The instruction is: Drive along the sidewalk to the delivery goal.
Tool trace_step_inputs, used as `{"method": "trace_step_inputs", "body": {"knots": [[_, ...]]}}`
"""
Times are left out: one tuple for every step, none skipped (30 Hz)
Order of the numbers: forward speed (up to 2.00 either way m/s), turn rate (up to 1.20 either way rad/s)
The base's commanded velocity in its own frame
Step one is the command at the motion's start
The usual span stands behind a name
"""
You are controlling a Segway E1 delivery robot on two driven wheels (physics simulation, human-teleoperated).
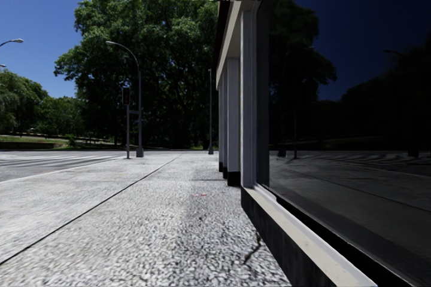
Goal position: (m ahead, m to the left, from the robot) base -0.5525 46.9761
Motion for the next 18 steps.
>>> {"method": "trace_step_inputs", "body": {"knots": [[2.0, 1.1], [2.0, 1.02], [2.0, 1.02], [2.0, 0.78], [2.0, 0.64], [2.0, 0.57], [2.0, 0.0], [2.0, 0.0], [2.0, 0.0], [2.0, 0.0], [2.0, 0.0], [2.0, 0.0], [2.0, 0.0], [2.0, 0.0], [2.0, 0.0], [2.0, 0.0], [2.0, 0.0], [2.0, 0.0]]}}
